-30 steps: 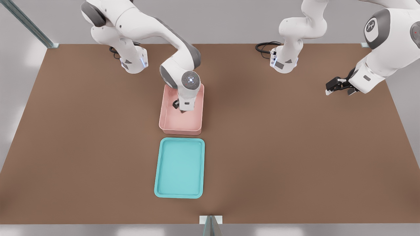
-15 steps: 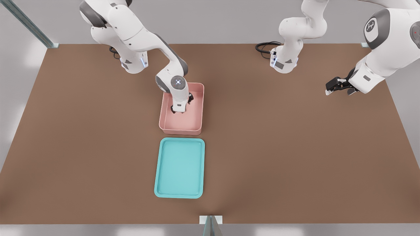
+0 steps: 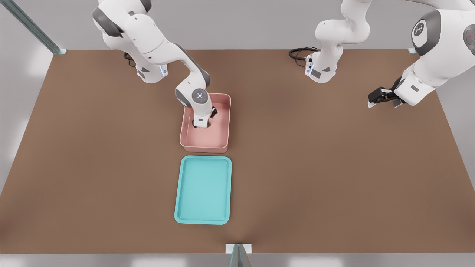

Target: The left arm remains still, and the right arm places the button from the box into the tray

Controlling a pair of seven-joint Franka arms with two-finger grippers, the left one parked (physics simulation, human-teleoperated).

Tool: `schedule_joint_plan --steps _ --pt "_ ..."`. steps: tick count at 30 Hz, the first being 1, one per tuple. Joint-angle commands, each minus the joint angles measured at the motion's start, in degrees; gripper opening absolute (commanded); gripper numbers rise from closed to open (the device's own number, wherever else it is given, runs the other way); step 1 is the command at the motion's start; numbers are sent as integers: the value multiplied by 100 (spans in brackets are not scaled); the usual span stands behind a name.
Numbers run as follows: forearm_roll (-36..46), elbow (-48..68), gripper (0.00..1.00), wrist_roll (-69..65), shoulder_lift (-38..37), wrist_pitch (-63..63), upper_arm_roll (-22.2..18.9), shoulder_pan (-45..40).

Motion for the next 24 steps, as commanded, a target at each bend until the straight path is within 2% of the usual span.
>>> schedule_joint_plan --steps 1,4,6,7,10,11,13,15,17,18,19,21,22,23,24 --pt "-5 -11 88 208 0 41 0 -6" --pt "-14 -2 71 208 44 120 0 20" --pt "-23 7 56 208 79 120 0 29" --pt "-23 15 45 199 79 112 0 29" --pt "-23 68 43 173 -123 68 35 -76" --pt "-23 156 43 58 -255 -134 255 -392" --pt "-14 1155 43 -240 -448 -1520 1862 -2404" --pt "-23 2836 43 -873 140 -1892 1784 -2810" --pt "-770 4576 43 -1102 1669 -1875 1538 -2836" --pt "-911 5051 43 -1128 2495 -1796 1459 -2819" --pt "-1183 5341 43 -1119 2997 -1620 1459 -2784" --pt "-1350 5465 43 -1084 3410 -1401 1450 -2582" --pt "-1350 5465 44 -1040 3445 -1356 1363 -2459" --pt "-1341 5465 100 -996 3437 -1312 1345 -2388" --pt "-1341 5465 100 -996 3410 -1321 1336 -2388"
